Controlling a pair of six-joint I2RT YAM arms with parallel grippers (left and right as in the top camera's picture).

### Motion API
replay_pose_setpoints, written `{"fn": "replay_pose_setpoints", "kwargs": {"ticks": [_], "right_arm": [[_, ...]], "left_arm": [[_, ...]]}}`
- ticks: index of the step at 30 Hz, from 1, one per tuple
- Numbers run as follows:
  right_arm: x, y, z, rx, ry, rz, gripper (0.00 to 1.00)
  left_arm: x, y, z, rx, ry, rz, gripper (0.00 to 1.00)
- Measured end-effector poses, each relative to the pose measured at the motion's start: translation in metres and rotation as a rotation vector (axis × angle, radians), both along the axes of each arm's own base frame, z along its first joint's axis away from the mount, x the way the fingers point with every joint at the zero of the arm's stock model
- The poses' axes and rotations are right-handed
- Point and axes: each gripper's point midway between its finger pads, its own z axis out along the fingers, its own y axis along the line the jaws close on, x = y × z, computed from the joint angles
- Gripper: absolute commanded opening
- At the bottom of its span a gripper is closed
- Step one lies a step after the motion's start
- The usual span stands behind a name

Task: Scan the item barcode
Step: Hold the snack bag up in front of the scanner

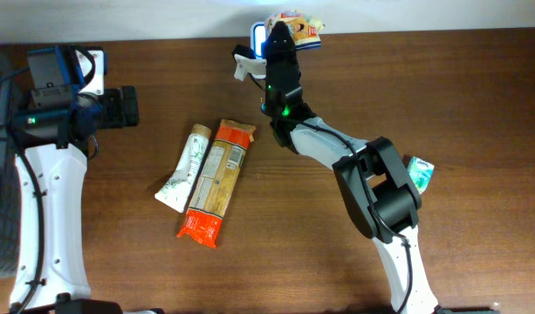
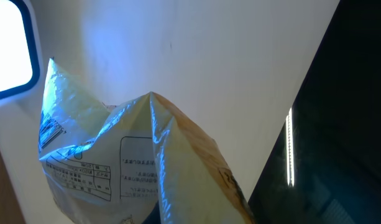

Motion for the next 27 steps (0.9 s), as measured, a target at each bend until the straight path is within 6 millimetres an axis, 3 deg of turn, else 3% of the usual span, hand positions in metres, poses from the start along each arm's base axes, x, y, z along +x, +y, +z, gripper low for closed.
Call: {"fn": "replay_pose_setpoints", "kwargs": {"ticks": [6,12,16,27], "right_arm": [[0.005,0.009,0.001,-0.022,-0.008,0.1,0.04],[0.02,-0.009,0.008,-0.021,-0.03,0.137,0.04],[0.023,0.001,0.017,0.06,-0.042,0.195,0.04],[0.025,0.008,0.001,0.054,0.002,0.233,0.04]], "left_arm": [[0.0,0.0,0.0,0.0,0.0,0.0,0.99],[0.0,0.0,0.0,0.0,0.0,0.0,0.99],[0.0,0.0,0.0,0.0,0.0,0.0,0.99],[0.0,0.0,0.0,0.0,0.0,0.0,0.99]]}}
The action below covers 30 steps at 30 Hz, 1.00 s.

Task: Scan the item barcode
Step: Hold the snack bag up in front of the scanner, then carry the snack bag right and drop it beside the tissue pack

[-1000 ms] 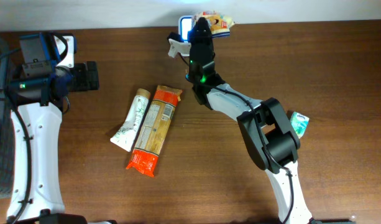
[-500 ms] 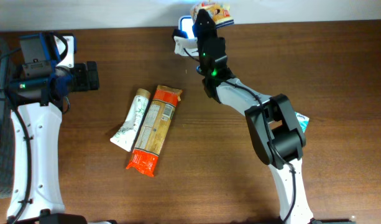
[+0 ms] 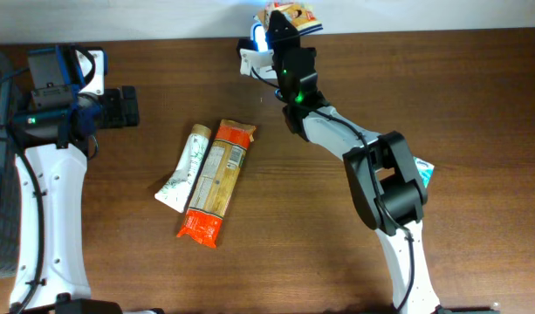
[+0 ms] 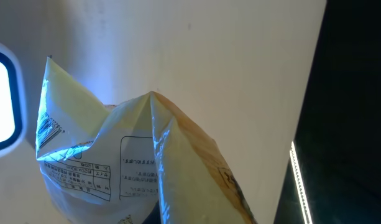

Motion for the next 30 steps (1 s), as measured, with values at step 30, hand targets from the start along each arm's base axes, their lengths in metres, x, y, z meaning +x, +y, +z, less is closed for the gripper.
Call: {"fn": "replay_pose_setpoints", "kwargs": {"ticks": [30], "right_arm": [[-0.114,-0.025,0.119,0.697,0.511,-0.064,0.04]], "left_arm": [[0.0,0.0,-0.001,-0.001,0.002,0.0,0.99]]}}
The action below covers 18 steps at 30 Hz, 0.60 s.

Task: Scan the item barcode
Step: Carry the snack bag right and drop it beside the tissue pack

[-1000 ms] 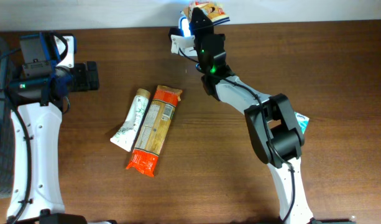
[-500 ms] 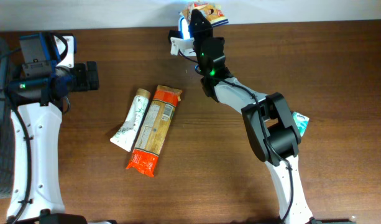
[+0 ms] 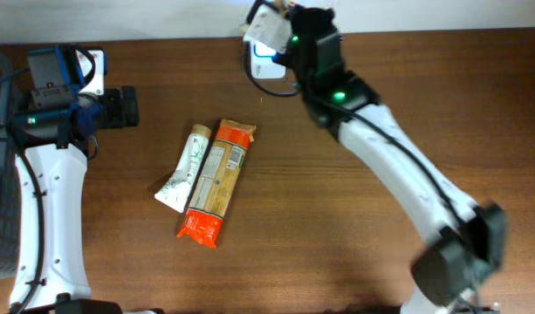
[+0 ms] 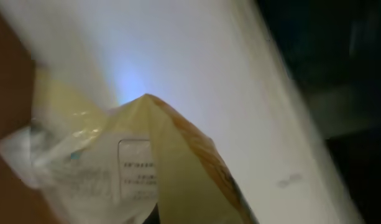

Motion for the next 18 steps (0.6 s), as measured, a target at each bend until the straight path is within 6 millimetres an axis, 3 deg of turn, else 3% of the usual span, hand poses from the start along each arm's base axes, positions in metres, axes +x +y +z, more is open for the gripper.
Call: {"fn": "replay_pose_setpoints", "kwargs": {"ticks": [3,6,8,13,17,18], "right_arm": [[-0.055,-0.025,-0.011,0.294,0.28,-0.104,0.04],[-0.098,-0.079,-0.056,0.478,0.579,-0.385,0.04],[-0.114,-0.116,-0.085,0.528,0.709,-0.546,0.04],[-0.131,-0.21,-0.154,0.739,0.883,-0.879,0.04],[-0.133,-0.275,-0.211,0.884,0.869,-1.076,0.04],[-0.137,-0.291,-0.227,0.912,0.863,-1.125,0.08]], "left_arm": [[0.001,0.0,0.0,0.001,-0.003,0.0,0.99],[0.0,0.0,0.0,0.0,0.0,0.0,0.99],[0.0,0.0,0.0,0.0,-0.002,0.0,0.99],[0.0,0.0,0.0,0.0,-0.001,0.0,0.99],[0.0,0.0,0.0,0.0,-0.001,0.0,0.99],[0.0,0.0,0.0,0.0,-0.001,0.0,0.99]]}}
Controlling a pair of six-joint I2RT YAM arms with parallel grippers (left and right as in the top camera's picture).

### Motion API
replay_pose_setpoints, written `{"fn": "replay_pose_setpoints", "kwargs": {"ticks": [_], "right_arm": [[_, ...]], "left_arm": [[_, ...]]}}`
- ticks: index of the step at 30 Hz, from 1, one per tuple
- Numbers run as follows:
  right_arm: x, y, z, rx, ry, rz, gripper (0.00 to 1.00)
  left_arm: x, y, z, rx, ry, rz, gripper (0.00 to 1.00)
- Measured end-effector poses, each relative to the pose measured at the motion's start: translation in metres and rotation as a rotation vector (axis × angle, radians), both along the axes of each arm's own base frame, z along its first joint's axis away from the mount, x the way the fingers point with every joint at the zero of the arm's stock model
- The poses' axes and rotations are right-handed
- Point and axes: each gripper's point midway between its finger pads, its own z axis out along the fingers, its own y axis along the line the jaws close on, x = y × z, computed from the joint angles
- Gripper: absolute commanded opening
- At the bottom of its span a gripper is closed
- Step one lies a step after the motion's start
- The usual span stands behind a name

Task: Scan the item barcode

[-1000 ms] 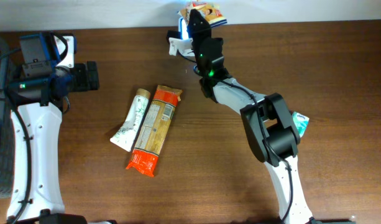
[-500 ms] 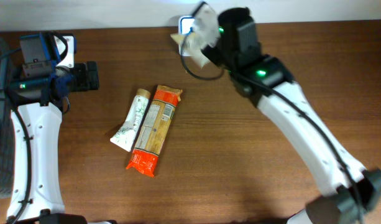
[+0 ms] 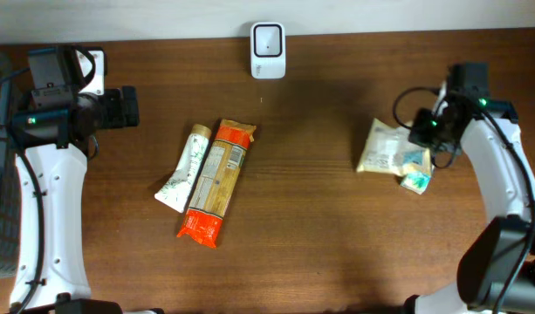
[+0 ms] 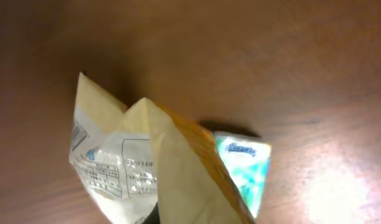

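Note:
A white and yellow snack bag [image 3: 382, 150] hangs low over the right side of the table. My right gripper [image 3: 418, 133] is shut on its right end. In the right wrist view the bag [image 4: 146, 168] fills the lower frame, printed label side showing, and it hides my fingers. The white barcode scanner [image 3: 267, 39] stands at the table's far edge in the middle, well left of the bag. My left gripper [image 3: 127, 106] hovers at the far left, holding nothing; its jaw state is unclear.
A teal packet [image 3: 416, 180] lies just under and right of the bag, also seen behind it as a teal packet [image 4: 243, 158]. An orange pasta pack [image 3: 216, 179] and a white tube [image 3: 184, 167] lie side by side left of centre.
My right gripper, with the snack bag still in it, has moved from in front of the scanner at the far edge to the right side of the table, beside the teal packet.
My right gripper held the snack bag up against the lit scanner at the far edge, label side toward it. It stayed there at slightly different angles over two more moments. Now the bag is low over the right side. The left arm has not moved.

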Motion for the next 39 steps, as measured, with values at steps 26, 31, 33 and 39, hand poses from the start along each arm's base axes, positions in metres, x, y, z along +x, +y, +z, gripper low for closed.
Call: {"fn": "replay_pose_setpoints", "kwargs": {"ticks": [26,31,33,39], "right_arm": [[0.038,0.21,0.062,0.396,-0.052,0.443,0.79],[0.013,0.319,-0.014,0.449,0.14,0.554,0.75],[-0.004,0.348,-0.041,0.448,0.209,0.585,0.72],[-0.027,0.395,-0.059,0.411,0.222,0.619,0.67]], "left_arm": [[0.0,0.0,0.0,0.0,0.0,0.0,0.99],[0.0,0.0,0.0,0.0,0.0,0.0,0.99],[0.0,0.0,0.0,0.0,0.0,0.0,0.99],[0.0,0.0,0.0,0.0,0.0,0.0,1.0]]}}
